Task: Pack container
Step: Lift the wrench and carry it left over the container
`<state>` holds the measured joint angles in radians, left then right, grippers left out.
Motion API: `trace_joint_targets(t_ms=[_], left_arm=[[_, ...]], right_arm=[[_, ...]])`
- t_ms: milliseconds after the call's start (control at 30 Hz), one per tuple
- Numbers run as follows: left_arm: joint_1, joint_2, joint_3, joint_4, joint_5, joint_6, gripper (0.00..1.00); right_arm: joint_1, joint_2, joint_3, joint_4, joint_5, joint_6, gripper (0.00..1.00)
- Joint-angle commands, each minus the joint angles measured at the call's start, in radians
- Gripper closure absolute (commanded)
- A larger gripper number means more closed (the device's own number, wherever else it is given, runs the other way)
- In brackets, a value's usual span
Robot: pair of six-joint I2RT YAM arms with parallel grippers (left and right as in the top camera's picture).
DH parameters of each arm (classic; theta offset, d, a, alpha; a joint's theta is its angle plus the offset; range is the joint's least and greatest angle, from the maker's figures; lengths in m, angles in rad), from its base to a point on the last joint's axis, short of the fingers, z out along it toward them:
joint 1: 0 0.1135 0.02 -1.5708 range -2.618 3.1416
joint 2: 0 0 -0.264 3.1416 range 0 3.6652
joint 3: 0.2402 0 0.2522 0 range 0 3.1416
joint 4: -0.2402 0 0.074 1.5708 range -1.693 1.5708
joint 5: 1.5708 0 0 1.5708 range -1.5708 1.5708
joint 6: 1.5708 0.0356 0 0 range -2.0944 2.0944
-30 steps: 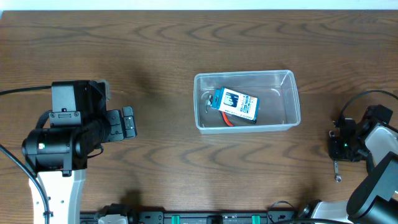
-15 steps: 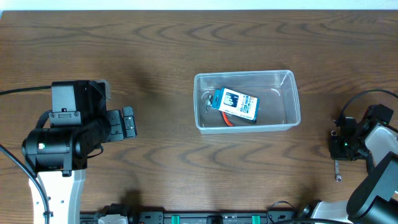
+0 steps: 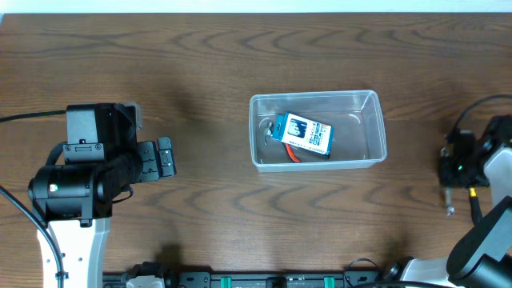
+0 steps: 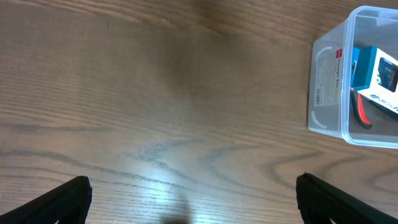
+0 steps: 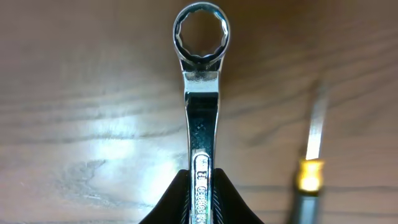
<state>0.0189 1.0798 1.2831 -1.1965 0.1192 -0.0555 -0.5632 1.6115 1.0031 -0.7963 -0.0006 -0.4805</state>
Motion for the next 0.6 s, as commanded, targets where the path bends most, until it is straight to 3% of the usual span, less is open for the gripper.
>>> trace_joint_targets(t_ms=[0,300,567], left_arm=[[0.005,-0.002,0.013,0.000,-0.016,-0.009,0.02],[0.005,-0.002,0.013,0.000,-0.016,-0.009,0.02],[0.005,-0.002,0.013,0.000,-0.016,-0.009,0.02]], right_arm=[[0.039,-0.001,0.088,-0.023,-0.007,-0.007,0.88],[0.260,-0.001,0.279,-0.058,0.000,-0.037,0.87],[0.534,-0.001,0.323,-0.019,0.054,-0.225,0.86]])
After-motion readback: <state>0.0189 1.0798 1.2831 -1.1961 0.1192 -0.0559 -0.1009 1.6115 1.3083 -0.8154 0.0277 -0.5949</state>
